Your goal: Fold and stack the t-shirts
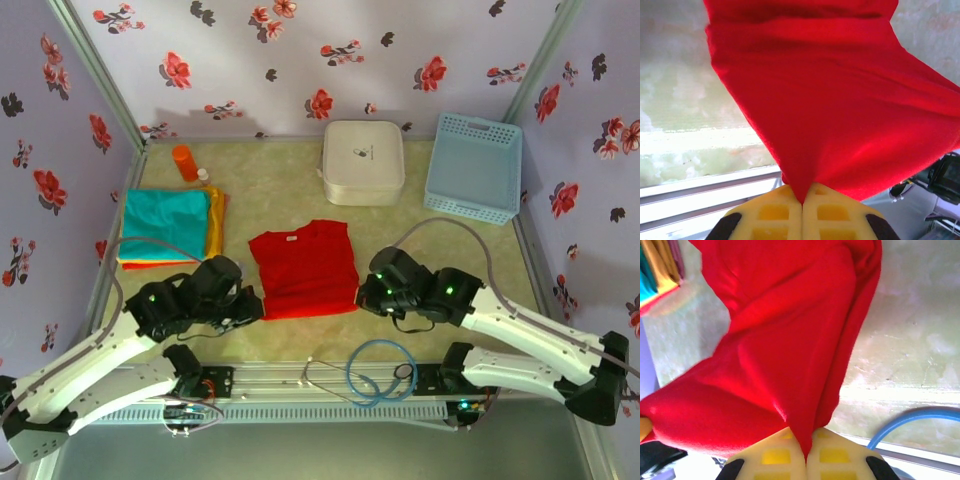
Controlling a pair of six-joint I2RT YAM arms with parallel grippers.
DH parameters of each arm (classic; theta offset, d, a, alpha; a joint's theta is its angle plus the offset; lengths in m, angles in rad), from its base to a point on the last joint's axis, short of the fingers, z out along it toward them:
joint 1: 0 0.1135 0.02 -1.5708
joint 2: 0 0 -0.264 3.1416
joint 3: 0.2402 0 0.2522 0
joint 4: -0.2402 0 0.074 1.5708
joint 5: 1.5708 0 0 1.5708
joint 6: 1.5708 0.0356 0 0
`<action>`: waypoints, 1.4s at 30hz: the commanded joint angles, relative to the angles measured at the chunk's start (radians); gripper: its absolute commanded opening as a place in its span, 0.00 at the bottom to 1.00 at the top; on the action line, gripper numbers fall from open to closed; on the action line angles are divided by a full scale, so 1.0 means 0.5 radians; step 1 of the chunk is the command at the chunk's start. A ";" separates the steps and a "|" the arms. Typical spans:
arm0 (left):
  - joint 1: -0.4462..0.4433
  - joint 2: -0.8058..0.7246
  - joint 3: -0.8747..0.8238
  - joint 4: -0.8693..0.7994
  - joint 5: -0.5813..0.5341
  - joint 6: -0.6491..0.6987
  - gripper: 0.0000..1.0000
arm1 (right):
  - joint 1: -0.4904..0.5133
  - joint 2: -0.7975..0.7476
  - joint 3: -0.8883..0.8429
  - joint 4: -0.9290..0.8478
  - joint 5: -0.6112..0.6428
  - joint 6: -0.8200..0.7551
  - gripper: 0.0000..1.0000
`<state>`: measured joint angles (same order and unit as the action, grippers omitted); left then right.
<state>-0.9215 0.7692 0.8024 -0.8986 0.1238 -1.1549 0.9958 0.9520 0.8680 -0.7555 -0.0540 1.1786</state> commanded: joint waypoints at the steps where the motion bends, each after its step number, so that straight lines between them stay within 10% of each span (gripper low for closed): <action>1: 0.047 0.108 0.086 -0.071 -0.105 0.092 0.00 | -0.091 0.004 0.089 -0.132 0.162 -0.033 0.00; 42: 0.851 0.947 0.409 0.268 0.290 0.853 0.00 | -0.823 0.959 0.636 0.299 -0.429 -0.446 0.00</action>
<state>-0.5159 1.2228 0.9718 -0.7696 0.2550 -0.7815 0.6109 1.4155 1.1568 -0.6422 -0.2432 0.9752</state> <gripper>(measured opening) 0.044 0.041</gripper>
